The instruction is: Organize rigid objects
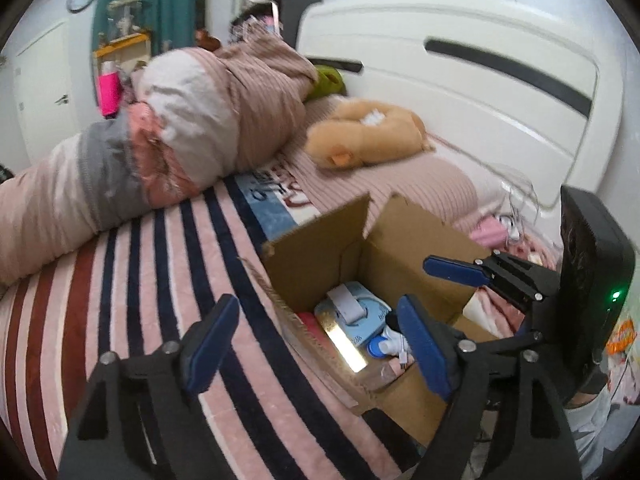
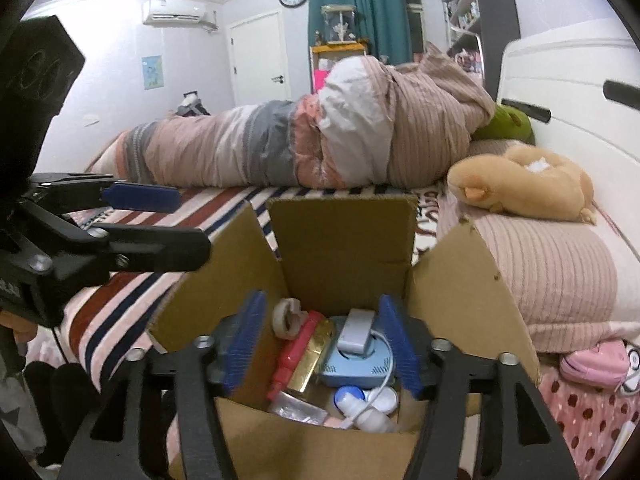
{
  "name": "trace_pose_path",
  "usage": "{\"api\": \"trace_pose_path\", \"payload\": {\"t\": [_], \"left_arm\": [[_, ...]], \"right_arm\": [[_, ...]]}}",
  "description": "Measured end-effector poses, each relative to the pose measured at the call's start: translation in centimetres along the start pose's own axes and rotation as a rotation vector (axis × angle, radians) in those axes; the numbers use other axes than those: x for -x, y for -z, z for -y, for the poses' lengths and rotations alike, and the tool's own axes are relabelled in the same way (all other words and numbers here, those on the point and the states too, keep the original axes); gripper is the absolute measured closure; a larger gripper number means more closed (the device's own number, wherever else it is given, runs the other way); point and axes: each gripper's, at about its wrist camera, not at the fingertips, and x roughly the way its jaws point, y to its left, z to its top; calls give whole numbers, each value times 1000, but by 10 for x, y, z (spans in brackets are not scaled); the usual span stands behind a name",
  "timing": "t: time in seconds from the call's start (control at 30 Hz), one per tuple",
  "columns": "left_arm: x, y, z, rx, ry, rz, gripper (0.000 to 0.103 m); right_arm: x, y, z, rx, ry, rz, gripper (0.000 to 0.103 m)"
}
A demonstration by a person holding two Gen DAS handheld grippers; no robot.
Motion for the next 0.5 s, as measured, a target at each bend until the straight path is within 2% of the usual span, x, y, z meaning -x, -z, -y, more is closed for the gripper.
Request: {"api": "trace_pose_path", "payload": {"t": [0.07,0.2,0.3,0.33,0.5], "left_arm": [[13,3,-4,28,-26,43,14],[38,12,-13,94,-104,128,12],[50,18,-21,140,-140,169,7],[52,21,-23,151,-154,184,4],[60,32,-35,184,-198,224,3]], "right_arm": [[4,-5,-4,20,-11,19,36],[16,-15,-8,46,-48,82,15],[27,-23,-9,52,-73,141,6],[33,-25,-9,52,-83,170,4],[46,-26,-10,47,-106,243,3]]}}
